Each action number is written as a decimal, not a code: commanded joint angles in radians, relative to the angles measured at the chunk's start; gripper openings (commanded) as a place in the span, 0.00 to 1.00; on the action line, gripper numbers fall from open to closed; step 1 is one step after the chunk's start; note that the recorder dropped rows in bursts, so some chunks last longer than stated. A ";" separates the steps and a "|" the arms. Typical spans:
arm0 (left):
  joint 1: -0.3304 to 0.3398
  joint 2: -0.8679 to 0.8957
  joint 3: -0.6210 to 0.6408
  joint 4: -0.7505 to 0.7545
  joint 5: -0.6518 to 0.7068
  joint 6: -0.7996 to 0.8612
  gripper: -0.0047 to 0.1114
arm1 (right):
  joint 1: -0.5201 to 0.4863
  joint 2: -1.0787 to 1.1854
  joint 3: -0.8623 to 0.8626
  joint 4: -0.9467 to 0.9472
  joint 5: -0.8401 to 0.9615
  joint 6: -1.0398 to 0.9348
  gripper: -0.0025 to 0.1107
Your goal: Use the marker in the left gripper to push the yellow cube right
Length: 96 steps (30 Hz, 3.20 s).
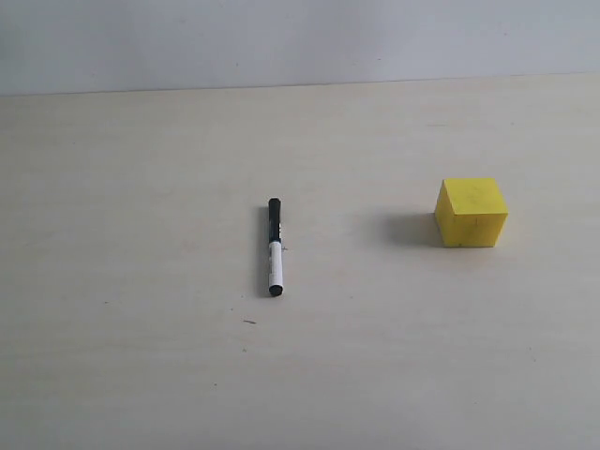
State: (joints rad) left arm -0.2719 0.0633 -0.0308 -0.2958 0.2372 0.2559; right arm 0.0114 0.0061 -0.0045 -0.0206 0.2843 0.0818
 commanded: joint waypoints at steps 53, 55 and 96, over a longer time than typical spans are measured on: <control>0.006 -0.063 0.031 0.136 0.083 -0.228 0.04 | -0.007 -0.006 0.005 -0.006 0.000 -0.002 0.02; 0.006 -0.063 0.031 0.136 0.083 -0.228 0.04 | -0.007 -0.006 0.005 -0.006 0.000 -0.002 0.02; 0.074 -0.063 0.031 0.136 0.083 -0.228 0.04 | -0.007 -0.006 0.005 -0.006 -0.003 -0.002 0.02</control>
State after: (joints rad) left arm -0.2014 0.0060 -0.0005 -0.1654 0.3230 0.0334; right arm 0.0114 0.0061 -0.0045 -0.0206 0.2843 0.0818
